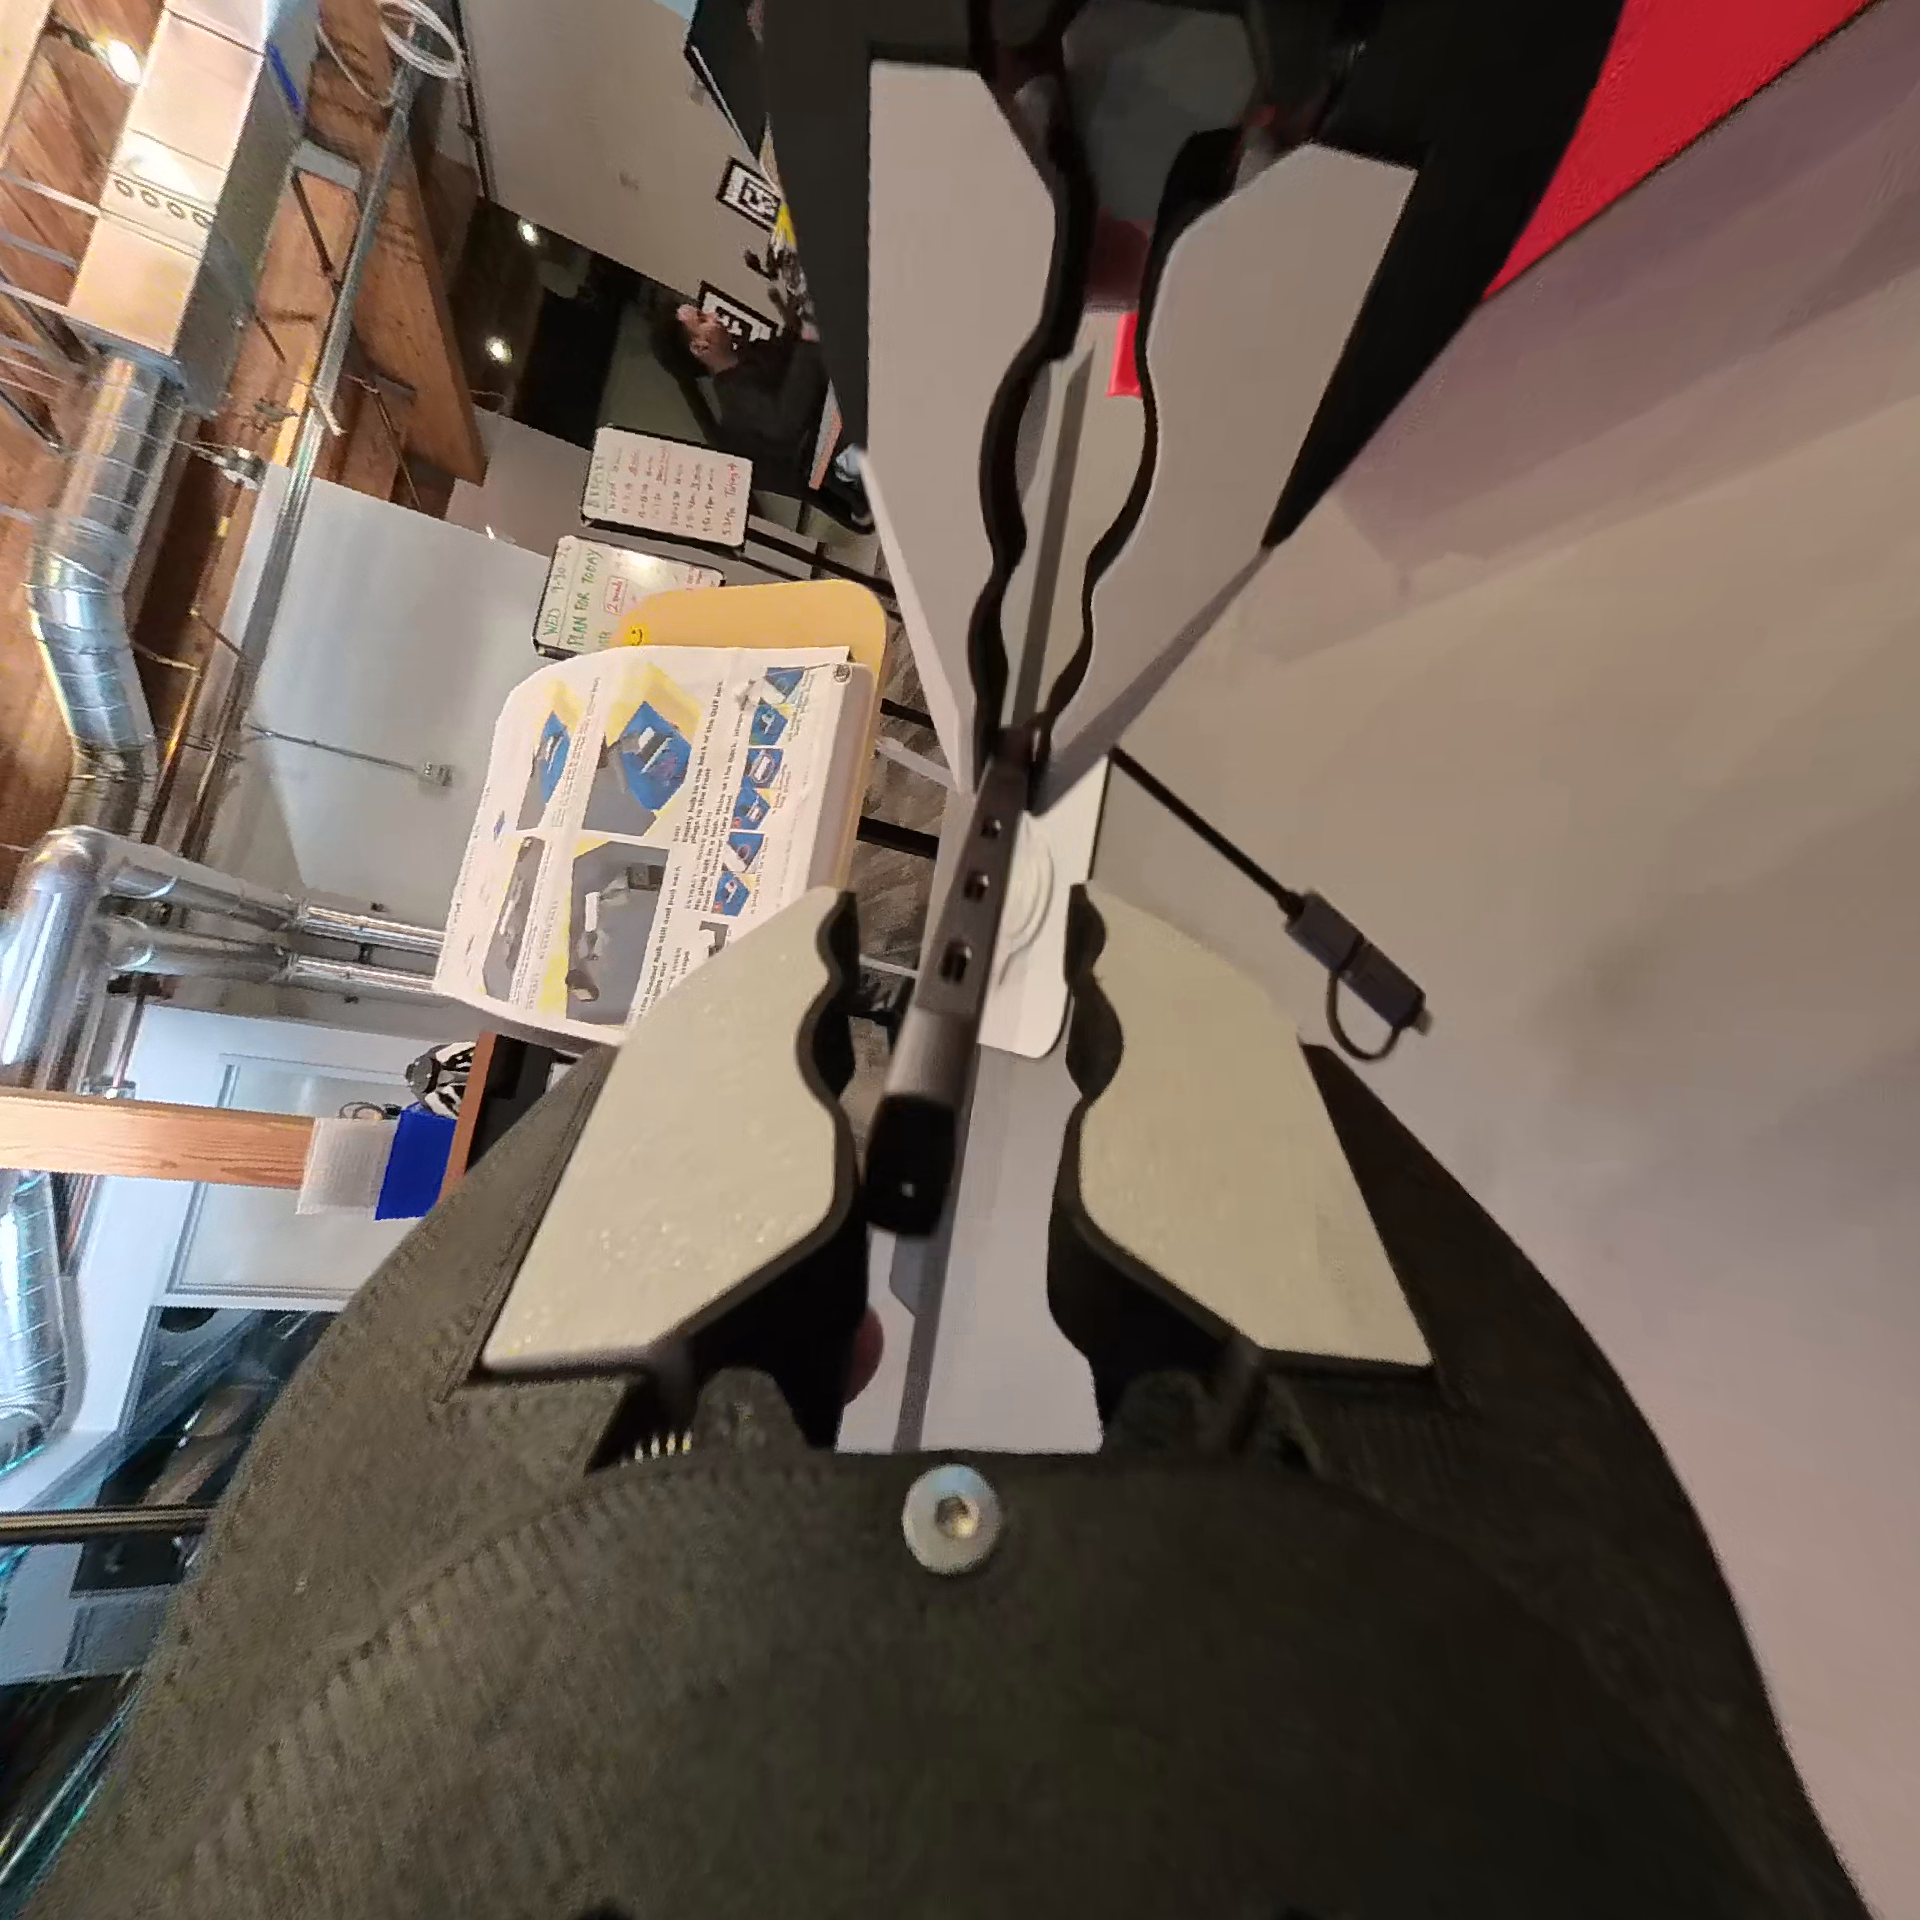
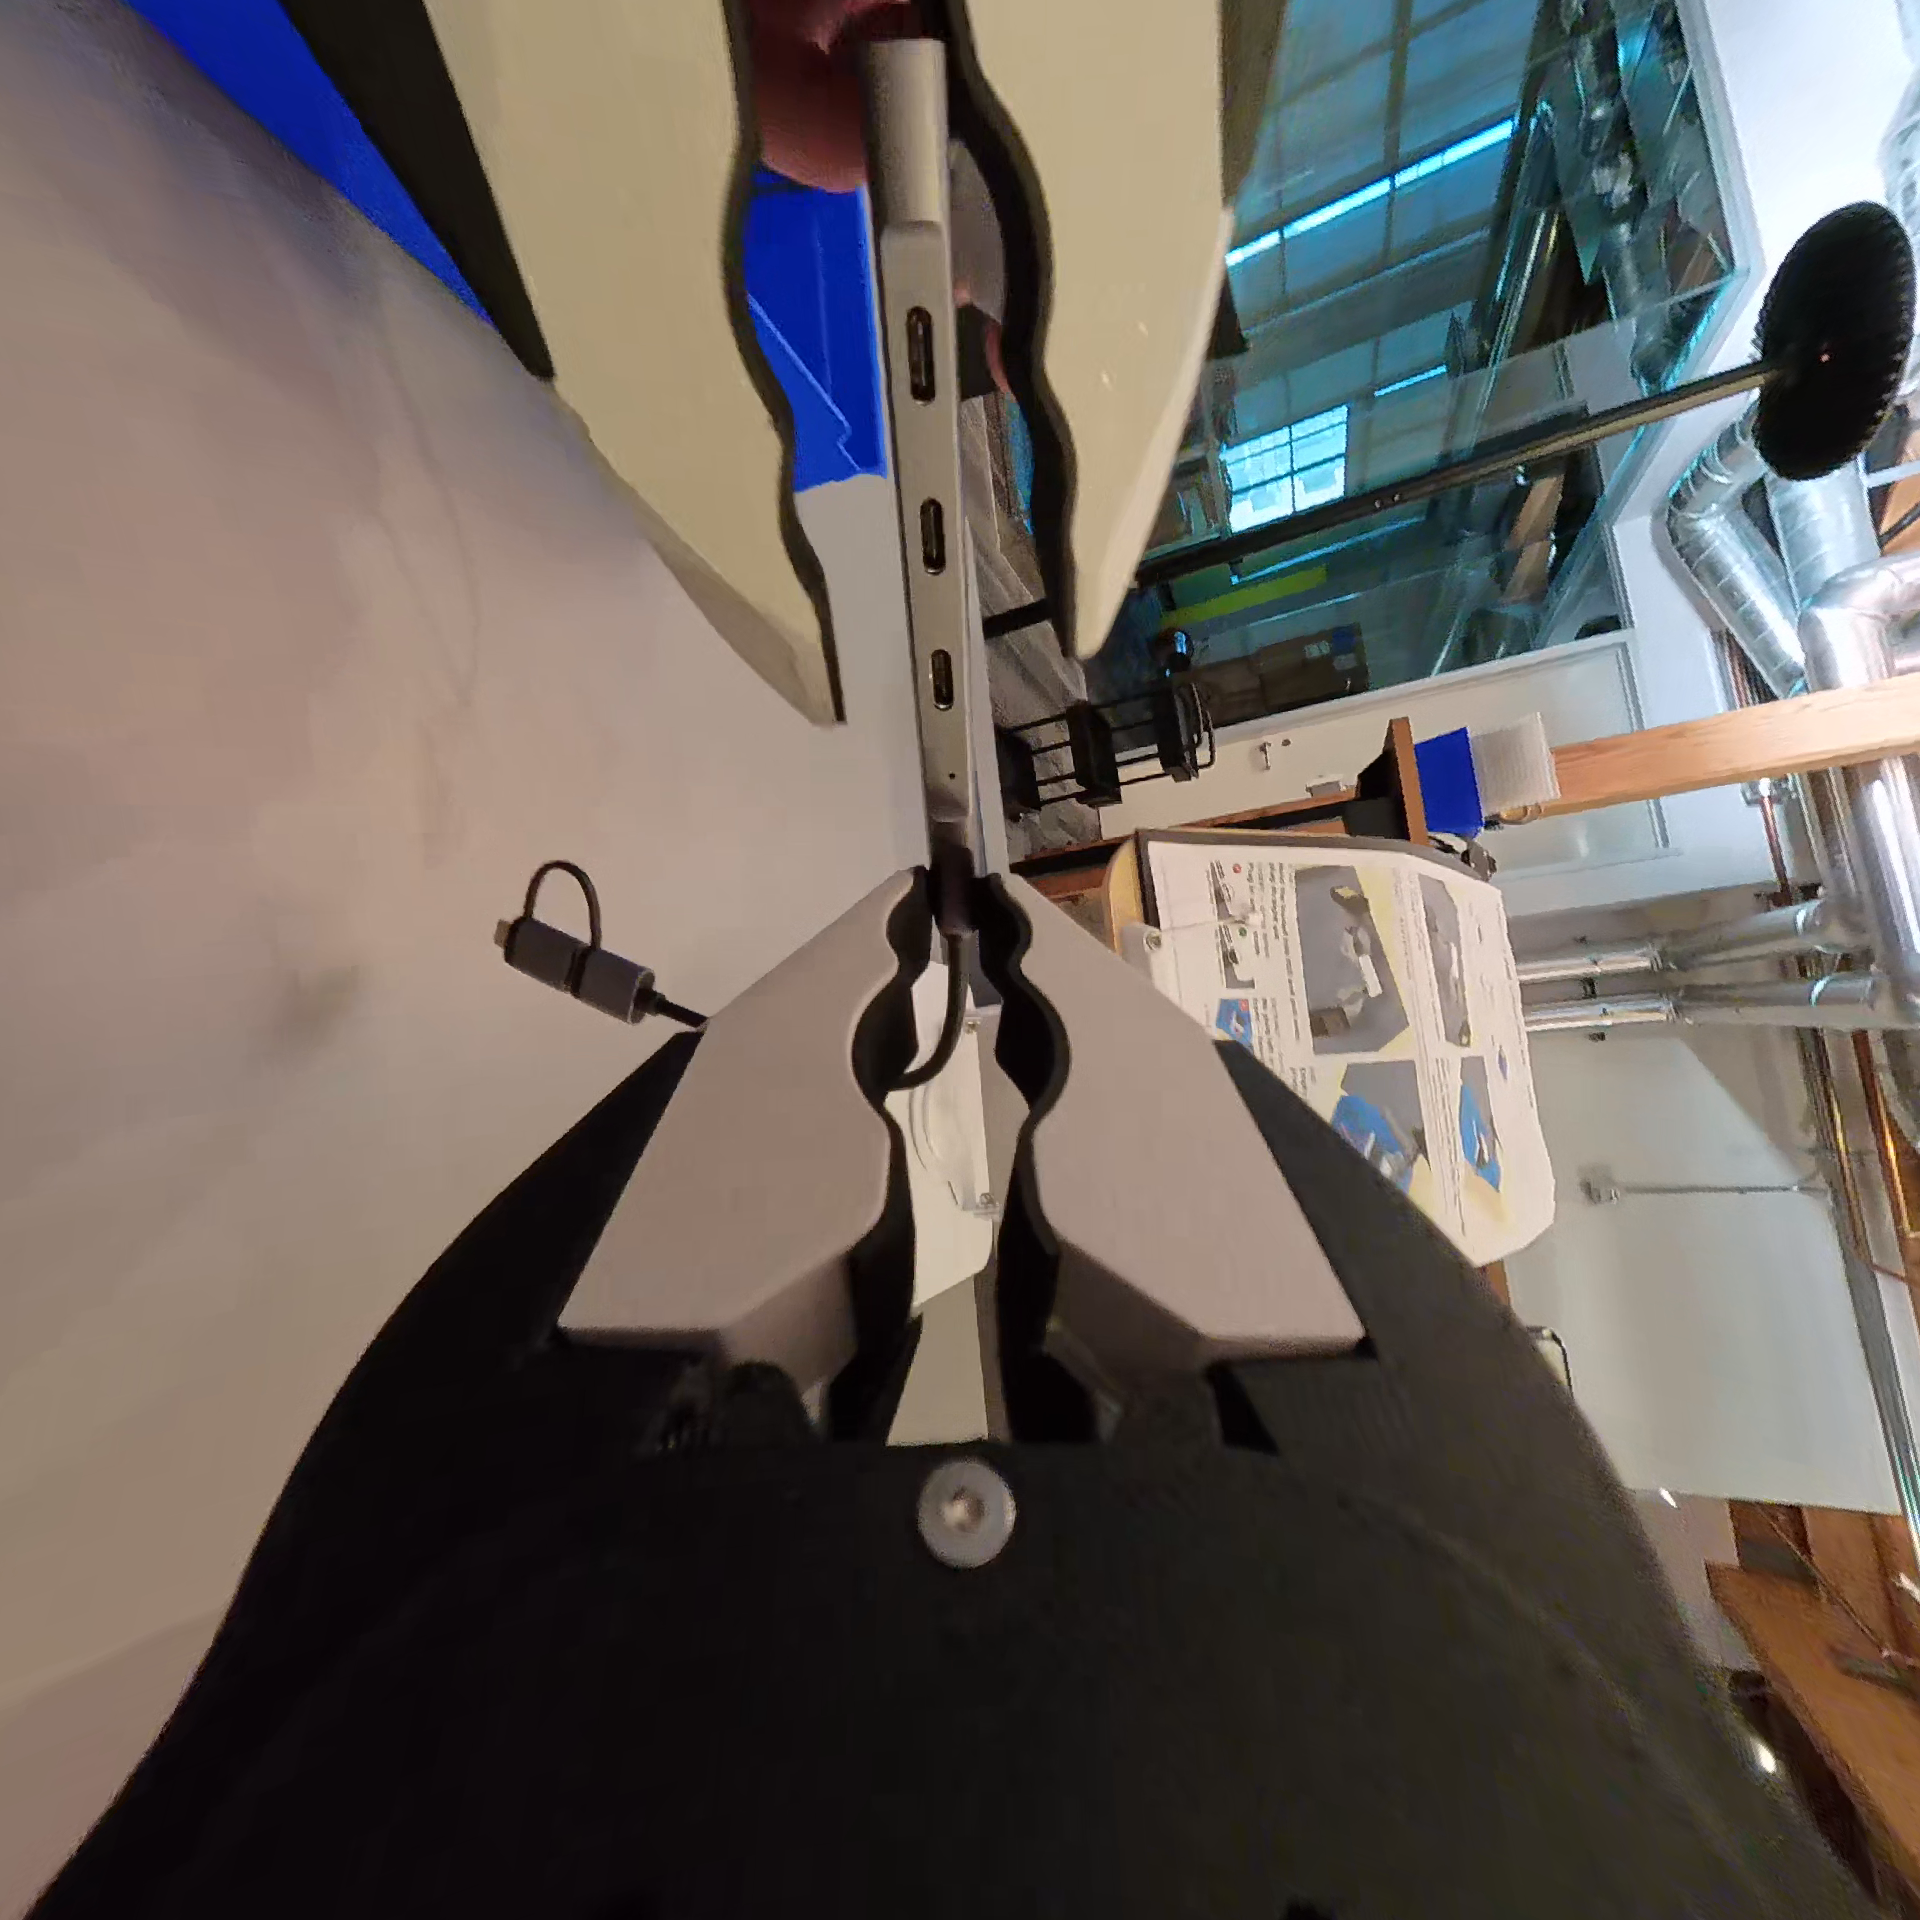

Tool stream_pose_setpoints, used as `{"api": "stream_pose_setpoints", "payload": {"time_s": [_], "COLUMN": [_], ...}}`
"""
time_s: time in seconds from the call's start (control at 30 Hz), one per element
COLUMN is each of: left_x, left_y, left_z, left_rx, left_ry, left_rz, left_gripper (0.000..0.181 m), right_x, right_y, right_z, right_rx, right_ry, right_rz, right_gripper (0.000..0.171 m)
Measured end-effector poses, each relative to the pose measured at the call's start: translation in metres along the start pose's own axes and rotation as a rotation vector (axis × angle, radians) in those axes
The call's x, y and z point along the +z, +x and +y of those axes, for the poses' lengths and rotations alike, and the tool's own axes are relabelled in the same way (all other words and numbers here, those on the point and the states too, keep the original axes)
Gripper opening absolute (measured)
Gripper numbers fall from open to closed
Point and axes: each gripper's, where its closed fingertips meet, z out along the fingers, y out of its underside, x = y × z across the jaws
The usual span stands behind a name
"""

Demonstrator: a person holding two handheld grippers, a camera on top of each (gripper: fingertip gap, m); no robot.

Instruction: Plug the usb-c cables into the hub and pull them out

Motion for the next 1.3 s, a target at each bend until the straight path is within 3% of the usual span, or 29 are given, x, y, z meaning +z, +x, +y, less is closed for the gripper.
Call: {"api": "stream_pose_setpoints", "payload": {"time_s": [0.27,0.5,0.67,0.97,1.3], "left_x": [-0.009,-0.013,-0.009,-0.004,0.001], "left_y": [-0.024,-0.034,-0.028,-0.019,-0.005], "left_z": [0.005,0.014,0.015,0.018,0.029], "left_rx": [-0.032,-0.016,0.019,0.022,0.039], "left_ry": [0.01,-0.025,-0.044,-0.063,-0.097], "left_rz": [-0.087,-0.14,-0.138,-0.109,-0.057], "left_gripper": [0.044,0.043,0.041,0.04,0.039], "right_x": [-0.026,-0.102,-0.148,-0.169,-0.17], "right_y": [0.057,0.155,0.179,0.105,-0.028], "right_z": [0.047,0.131,0.202,0.301,0.38], "right_rx": [0.044,0.181,0.295,0.559,0.571], "right_ry": [-0.123,-0.285,-0.401,-0.578,-0.936], "right_rz": [0.115,0.343,0.417,0.257,-0.179], "right_gripper": [0.006,0.006,0.006,0.007,0.007]}}
